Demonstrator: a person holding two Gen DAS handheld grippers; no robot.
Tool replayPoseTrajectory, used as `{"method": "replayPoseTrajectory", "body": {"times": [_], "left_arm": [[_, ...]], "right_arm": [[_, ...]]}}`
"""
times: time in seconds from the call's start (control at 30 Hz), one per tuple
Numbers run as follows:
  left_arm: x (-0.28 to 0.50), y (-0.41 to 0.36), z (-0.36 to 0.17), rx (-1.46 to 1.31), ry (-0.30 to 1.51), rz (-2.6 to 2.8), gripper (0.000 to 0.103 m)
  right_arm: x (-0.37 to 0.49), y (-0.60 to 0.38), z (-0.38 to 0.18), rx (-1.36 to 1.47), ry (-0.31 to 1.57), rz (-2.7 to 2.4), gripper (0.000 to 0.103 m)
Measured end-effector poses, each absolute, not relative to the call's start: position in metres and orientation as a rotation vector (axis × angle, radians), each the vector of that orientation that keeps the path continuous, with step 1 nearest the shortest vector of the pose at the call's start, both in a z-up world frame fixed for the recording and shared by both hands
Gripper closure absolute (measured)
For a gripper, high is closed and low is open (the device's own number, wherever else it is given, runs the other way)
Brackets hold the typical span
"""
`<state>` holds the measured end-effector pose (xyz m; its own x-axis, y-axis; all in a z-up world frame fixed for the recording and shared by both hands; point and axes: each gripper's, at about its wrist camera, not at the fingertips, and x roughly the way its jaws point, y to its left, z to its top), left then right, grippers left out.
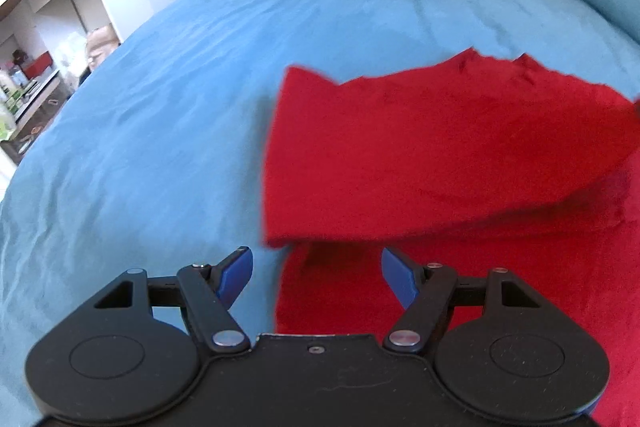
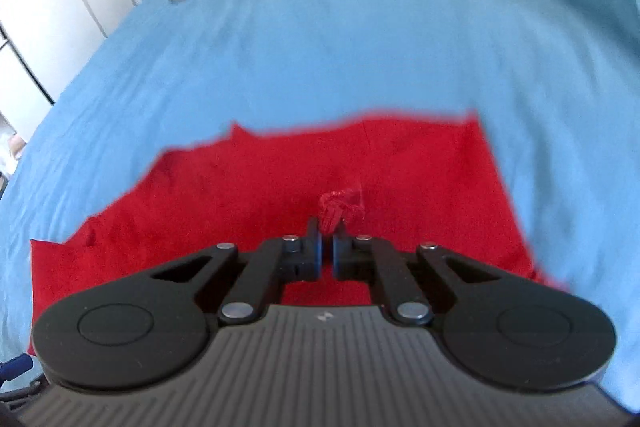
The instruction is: Fold small clothes
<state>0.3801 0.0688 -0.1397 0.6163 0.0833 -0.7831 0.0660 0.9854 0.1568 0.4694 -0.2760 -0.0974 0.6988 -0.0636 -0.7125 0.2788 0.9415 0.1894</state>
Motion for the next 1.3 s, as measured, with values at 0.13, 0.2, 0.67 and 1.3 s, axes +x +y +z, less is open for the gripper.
{"method": "replayPoseTrajectory", "body": {"times": [0.13,0.2,0.67,1.3], "left_arm": [[0.383,0.073,-0.145,0.175,0.909,0.028,0.027],[0.388,0.071,-0.147,0.174,0.907,0.033,0.027],[0.38,0.088,-0.137,0.115,0.968,0.085,0.029],[0.508,0.072,-0.153,-0.01,0.939,-0.227,0.024]], "right_arm": [[0.461,-0.291,-0.069,0.209,0.705,-0.251,0.083],[0.458,-0.297,-0.073,0.15,0.72,-0.281,0.083],[0.445,-0.323,-0.132,0.157,0.86,-0.355,0.025],[0.448,-0.31,-0.174,0.157,0.845,-0.146,0.0]]}}
